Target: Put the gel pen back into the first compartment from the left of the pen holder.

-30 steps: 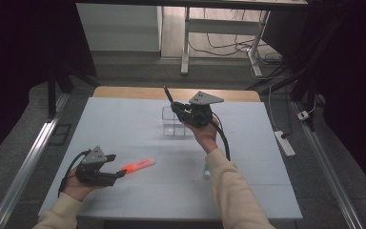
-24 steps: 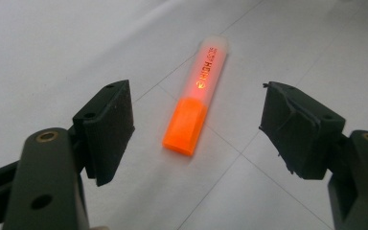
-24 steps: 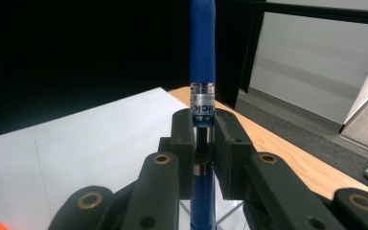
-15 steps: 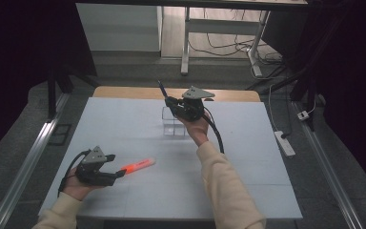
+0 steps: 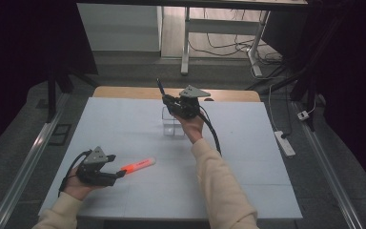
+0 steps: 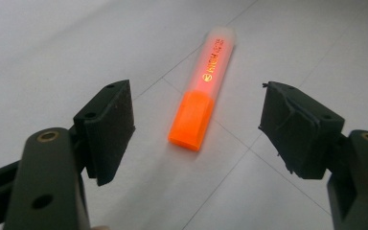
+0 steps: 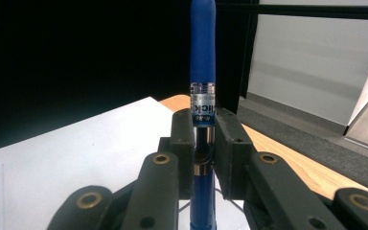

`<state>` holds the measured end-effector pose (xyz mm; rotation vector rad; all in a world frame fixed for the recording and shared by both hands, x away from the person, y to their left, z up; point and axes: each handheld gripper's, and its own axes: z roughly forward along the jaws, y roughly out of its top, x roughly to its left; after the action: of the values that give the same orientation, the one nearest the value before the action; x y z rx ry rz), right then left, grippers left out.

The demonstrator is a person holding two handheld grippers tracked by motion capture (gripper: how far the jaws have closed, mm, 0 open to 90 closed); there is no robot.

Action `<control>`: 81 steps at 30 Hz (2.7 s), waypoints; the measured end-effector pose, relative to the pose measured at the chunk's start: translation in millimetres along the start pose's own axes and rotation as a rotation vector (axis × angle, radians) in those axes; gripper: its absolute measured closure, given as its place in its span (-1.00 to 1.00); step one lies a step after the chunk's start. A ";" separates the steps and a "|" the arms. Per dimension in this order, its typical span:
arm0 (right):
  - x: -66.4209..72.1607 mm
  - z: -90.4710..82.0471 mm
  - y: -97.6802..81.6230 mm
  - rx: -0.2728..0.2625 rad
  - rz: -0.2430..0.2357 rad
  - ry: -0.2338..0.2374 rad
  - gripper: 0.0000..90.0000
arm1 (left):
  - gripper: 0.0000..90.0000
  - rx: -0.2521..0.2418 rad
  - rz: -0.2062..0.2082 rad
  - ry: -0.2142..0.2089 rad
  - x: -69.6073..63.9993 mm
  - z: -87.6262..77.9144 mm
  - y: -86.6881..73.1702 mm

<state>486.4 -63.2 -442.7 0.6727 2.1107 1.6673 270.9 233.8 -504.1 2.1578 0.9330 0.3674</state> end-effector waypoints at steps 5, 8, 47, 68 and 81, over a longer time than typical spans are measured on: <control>-0.9 4.6 -3.8 -0.004 0.008 0.002 0.74 | -0.40 0.002 -0.001 0.001 1.0 0.2 -0.4; -0.4 5.5 -5.4 0.006 0.001 -0.047 0.26 | -0.40 0.003 -0.004 0.001 1.7 0.3 -0.9; -5.8 -83.6 -28.0 0.115 0.014 -0.008 0.07 | -0.40 0.009 -0.011 0.010 3.0 2.0 -0.4; -4.1 -151.0 -53.4 0.158 0.009 -0.026 0.06 | -0.40 0.009 -0.019 0.019 5.7 4.5 -0.1; 5.9 -182.4 -72.5 0.199 0.004 -0.041 0.03 | -0.40 0.008 -0.011 0.015 5.8 6.1 -0.3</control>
<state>369.9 -218.8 -470.5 0.7628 2.2660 1.4445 277.9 235.0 -508.6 2.1591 0.9562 0.3760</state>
